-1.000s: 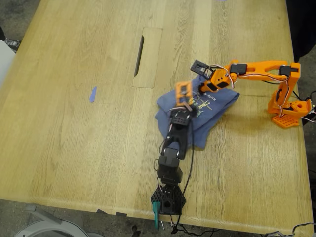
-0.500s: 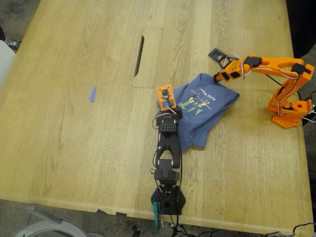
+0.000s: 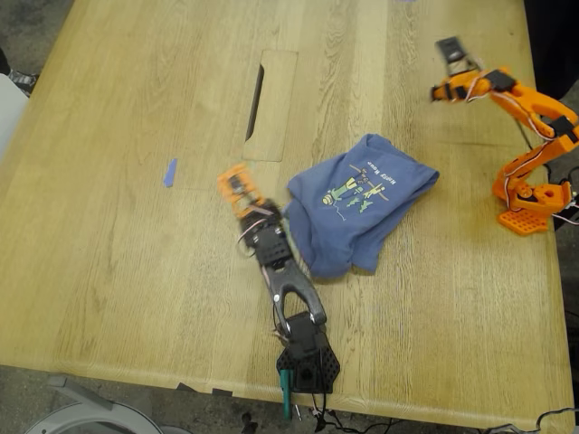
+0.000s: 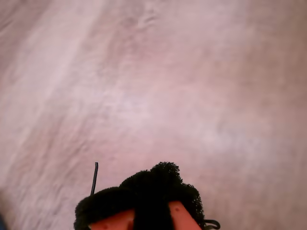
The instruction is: Fold a T-shirt
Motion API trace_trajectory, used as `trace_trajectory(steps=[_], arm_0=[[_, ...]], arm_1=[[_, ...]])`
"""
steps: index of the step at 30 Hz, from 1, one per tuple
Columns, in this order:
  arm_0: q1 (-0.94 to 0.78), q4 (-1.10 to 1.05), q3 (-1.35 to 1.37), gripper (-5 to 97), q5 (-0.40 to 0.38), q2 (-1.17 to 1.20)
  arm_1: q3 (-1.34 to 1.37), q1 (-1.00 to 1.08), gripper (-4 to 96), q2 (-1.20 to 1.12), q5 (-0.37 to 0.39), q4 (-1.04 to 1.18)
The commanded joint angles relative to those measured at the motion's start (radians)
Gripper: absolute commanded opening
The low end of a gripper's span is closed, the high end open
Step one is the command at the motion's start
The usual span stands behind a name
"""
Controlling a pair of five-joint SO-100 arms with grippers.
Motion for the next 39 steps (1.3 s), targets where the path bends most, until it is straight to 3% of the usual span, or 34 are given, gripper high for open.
trace_trajectory(steps=[1,9,16,22,28,32,39], arm_0=[[-0.172,0.035,0.009,0,-0.005,0.135],[-0.557,0.167,0.123,1,-0.006,0.288],[-0.819,0.278,0.336,1,-0.014,0.578],[-0.923,0.408,0.538,1,-0.017,0.925],[-0.997,0.664,0.713,1,-0.020,1.365],[-1.011,0.657,0.736,1,-0.012,1.371],[-1.028,0.574,0.807,0,0.008,1.371]], arm_1=[[0.040,0.161,-0.1,0.091,-0.020,-0.021],[0.184,0.546,-0.1,0.278,-0.075,0.043],[0.451,0.761,-0.1,0.528,-0.107,0.031],[0.742,0.799,-0.1,0.842,-0.110,0.020],[0.927,0.841,-0.1,1.144,-0.104,0.216],[1.039,0.847,-0.1,1.353,-0.114,0.371],[1.135,0.873,0.0,1.353,-0.100,0.198]])
